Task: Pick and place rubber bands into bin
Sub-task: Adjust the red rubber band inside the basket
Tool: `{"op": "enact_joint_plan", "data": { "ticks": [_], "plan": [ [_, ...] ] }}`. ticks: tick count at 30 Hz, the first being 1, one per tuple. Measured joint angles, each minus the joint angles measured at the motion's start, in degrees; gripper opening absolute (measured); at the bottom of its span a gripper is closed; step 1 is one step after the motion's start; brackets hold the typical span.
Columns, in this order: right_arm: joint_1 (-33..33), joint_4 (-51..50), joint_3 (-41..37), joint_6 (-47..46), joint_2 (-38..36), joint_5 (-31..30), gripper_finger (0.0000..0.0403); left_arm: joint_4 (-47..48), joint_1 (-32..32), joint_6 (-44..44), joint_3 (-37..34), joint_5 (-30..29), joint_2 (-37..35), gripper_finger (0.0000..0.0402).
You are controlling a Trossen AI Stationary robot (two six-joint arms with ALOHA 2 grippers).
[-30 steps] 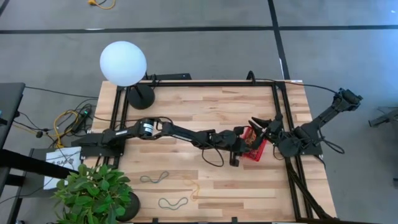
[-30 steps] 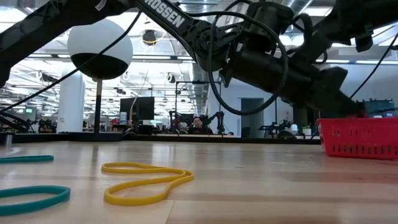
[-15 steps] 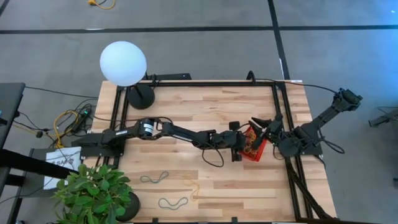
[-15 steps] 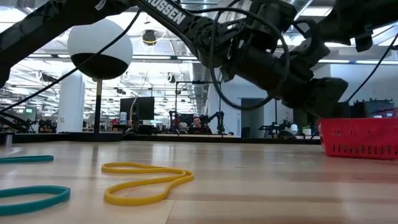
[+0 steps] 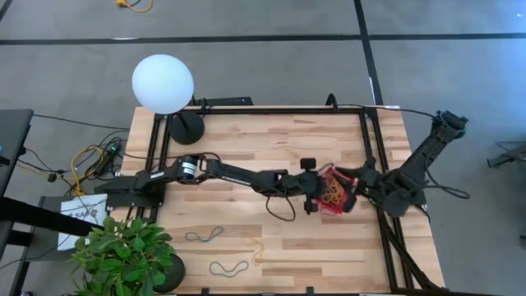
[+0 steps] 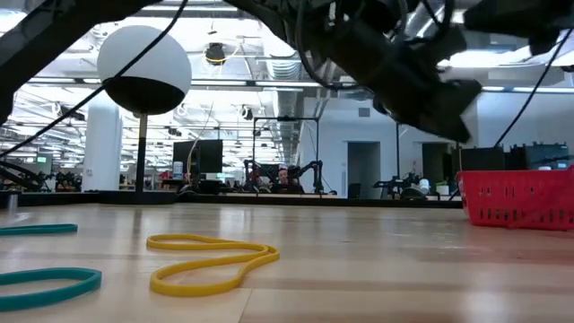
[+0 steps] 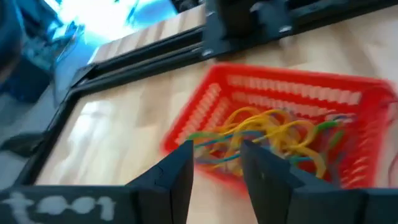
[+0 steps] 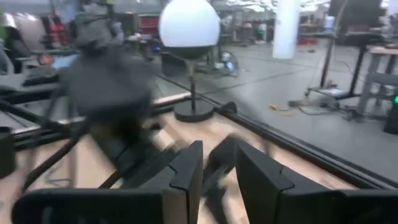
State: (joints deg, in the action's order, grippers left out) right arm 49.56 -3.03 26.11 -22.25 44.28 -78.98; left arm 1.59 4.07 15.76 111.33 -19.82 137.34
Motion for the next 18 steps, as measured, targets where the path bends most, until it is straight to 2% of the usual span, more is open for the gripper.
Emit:
{"op": "enact_joint_plan", "data": {
  "ticks": [3, 5, 10, 14, 18],
  "plan": [
    [4.9, 0.0, 0.0, -0.2, -0.1, -3.3, 0.0087, 5.0, -1.0, -1.0, 0.0, -0.3, -2.9, 0.0124],
    [7.5, -0.9, 0.0, -0.2, 0.0, -3.5, 0.0087, 8.9, -1.8, -1.5, 0.0, -0.4, -5.0, 0.0124],
    [9.8, -3.3, 0.0, -3.2, 1.7, -3.4, 0.0087, 18.3, -4.1, -5.5, -0.8, 1.7, -10.2, 0.0124],
    [9.2, -3.9, 0.0, -4.6, 2.9, -3.4, 0.0087, 17.2, -5.8, -5.8, -8.3, 6.5, -17.6, 0.0124],
    [7.0, -4.2, 0.0, -4.8, 4.6, -3.4, 0.0087, 15.1, -6.1, -4.6, -18.3, 7.7, -30.1, 0.0124]
  ]
}}
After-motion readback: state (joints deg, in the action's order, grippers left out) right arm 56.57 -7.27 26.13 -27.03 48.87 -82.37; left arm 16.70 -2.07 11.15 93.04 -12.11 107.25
